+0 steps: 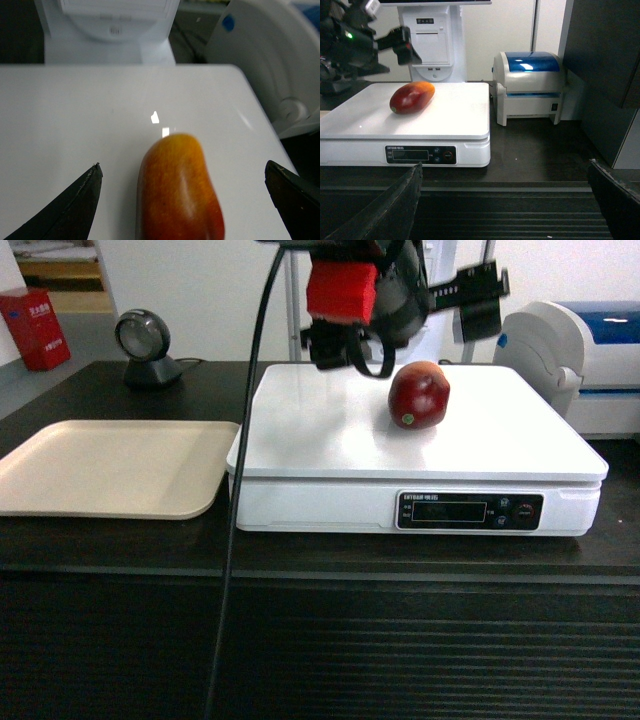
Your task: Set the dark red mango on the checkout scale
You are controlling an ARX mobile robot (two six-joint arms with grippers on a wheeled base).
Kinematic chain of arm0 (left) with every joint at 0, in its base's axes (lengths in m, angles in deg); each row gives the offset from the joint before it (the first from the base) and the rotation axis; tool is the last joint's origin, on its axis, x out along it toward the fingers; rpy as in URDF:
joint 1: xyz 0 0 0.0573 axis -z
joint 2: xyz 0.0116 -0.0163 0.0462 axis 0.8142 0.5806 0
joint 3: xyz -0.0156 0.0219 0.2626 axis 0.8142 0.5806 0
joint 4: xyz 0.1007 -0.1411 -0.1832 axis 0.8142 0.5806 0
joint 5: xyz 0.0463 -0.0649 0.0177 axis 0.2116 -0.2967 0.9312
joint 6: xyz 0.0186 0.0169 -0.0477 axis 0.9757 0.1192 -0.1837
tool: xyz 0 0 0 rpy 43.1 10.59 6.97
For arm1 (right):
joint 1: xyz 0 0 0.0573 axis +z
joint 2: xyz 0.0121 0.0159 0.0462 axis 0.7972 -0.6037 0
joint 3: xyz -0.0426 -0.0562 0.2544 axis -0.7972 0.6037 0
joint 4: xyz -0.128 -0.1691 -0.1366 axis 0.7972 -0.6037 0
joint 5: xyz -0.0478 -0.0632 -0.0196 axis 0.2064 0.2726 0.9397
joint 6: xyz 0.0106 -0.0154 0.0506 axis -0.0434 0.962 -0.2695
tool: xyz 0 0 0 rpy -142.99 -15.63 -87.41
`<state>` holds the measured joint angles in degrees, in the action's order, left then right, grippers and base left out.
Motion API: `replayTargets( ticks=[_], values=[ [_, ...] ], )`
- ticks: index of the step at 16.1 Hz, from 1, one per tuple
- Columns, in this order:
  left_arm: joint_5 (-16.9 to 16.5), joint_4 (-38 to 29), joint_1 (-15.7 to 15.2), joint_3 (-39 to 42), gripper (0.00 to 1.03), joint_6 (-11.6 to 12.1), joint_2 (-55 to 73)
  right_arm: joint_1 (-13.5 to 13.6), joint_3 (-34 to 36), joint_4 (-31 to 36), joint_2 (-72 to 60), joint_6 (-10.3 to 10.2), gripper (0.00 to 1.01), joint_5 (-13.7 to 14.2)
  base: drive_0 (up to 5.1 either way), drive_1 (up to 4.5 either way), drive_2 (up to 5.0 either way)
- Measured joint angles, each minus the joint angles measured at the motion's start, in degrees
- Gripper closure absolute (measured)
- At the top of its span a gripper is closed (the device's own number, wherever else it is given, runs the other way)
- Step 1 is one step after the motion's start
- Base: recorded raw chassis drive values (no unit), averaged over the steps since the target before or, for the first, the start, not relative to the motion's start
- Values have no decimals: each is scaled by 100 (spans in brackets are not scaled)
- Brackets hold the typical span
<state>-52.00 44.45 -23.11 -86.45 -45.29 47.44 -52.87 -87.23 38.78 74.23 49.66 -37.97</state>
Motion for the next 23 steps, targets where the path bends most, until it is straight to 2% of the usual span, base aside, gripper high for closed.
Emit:
replayTargets(
  ticks=[2, 4, 5, 7, 11, 12, 14, 15, 16, 17, 19, 20, 22, 23],
  values=[
    [-68, -575, 0, 315, 5, 566, -507, 0, 0, 0, 0, 0, 3, 0, 0, 0, 0],
    [-376, -1235, -24, 848, 5, 1040, -992, 0, 0, 0, 0, 0, 3, 0, 0, 0, 0],
    [-557, -1598, -57, 1198, 5, 1222, -1231, 0, 0, 0, 0, 0, 3, 0, 0, 0, 0],
    [-592, -2103, -267, 2044, 5, 1561, -1862, 0, 0, 0, 0, 0, 3, 2, 0, 0, 0],
    [-664, -2675, -990, 3630, 5, 1676, -3427, 0, 0, 0, 0, 0, 3, 0, 0, 0, 0],
    [-643, -2723, -1056, 3875, 5, 1683, -3696, 0, 0, 2, 0, 0, 3, 0, 0, 0, 0],
    [518, -3305, -1279, 4911, 23, 1919, -4474, 0, 0, -2, 0, 0, 3, 0, 0, 0, 0],
    [527, -3447, -1617, 5672, 34, 1976, -5047, 0, 0, 0, 0, 0, 3, 0, 0, 0, 0],
    [157, -3679, -2369, 6852, 52, 1982, -6050, 0, 0, 0, 0, 0, 3, 2, 0, 0, 0],
    [52, -3882, -2610, 7541, 64, 1982, -6614, 0, 0, 0, 0, 0, 3, 0, 0, 0, 0],
    [-271, -4133, -2588, 8397, 88, 1987, -7044, 0, 0, 0, 0, 0, 3, 0, 0, 0, 0],
    [-323, -4177, -2632, 8778, 101, 1987, -7173, 0, 0, 0, 0, 0, 3, 2, 0, 0, 0],
    [-352, -4317, -2765, 9261, 101, 2002, -7597, 0, 0, 2, 0, 0, 3, 0, 0, 0, 0],
    [-664, -4334, -2994, 9462, 101, 2004, -7849, 0, 0, 2, 0, 0, 3, 0, 0, 0, 0]
  ],
)
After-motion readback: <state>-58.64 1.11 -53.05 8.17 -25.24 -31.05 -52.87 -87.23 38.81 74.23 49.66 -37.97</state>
